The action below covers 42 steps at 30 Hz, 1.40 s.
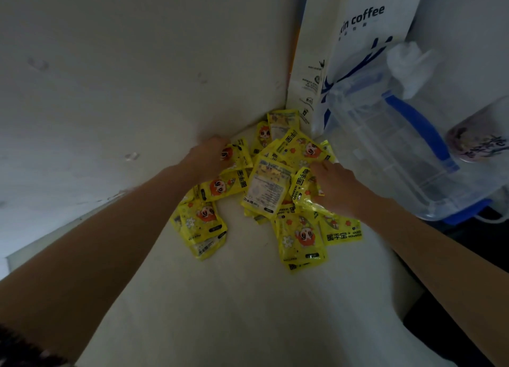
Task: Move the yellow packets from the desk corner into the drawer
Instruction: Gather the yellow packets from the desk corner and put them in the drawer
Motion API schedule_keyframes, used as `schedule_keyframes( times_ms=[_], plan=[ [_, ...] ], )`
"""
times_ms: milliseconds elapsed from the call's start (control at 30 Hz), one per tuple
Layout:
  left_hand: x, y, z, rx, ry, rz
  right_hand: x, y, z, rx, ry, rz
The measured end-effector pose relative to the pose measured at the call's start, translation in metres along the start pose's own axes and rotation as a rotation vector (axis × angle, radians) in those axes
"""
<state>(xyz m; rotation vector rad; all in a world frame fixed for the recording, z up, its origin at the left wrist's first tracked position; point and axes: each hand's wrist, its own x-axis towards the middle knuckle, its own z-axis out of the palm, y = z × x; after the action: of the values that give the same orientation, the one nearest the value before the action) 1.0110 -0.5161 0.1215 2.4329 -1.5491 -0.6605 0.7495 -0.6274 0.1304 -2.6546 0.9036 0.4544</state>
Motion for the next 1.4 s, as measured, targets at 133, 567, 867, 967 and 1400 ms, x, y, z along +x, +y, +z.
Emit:
schedule_keyframes(
  times_ms=[133,567,867,967,1400],
  plan=[
    [-0.022,-0.004,-0.012,-0.161,0.078,-0.015,-0.005,0.001,-0.002,0.193,0.029,-0.017],
    [-0.068,-0.013,-0.012,-0.411,-0.102,-0.158,0.003,0.001,-0.029,0.436,0.111,0.087],
    [-0.021,-0.007,-0.008,-0.175,-0.118,-0.142,0.053,-0.006,-0.033,0.465,0.197,0.231],
    [-0.013,-0.009,-0.004,-0.122,-0.193,-0.174,0.063,-0.007,-0.031,0.378,0.132,0.259],
    [-0.021,-0.003,0.004,-0.066,-0.224,-0.184,0.047,-0.014,-0.033,0.264,0.143,0.215]
  ],
)
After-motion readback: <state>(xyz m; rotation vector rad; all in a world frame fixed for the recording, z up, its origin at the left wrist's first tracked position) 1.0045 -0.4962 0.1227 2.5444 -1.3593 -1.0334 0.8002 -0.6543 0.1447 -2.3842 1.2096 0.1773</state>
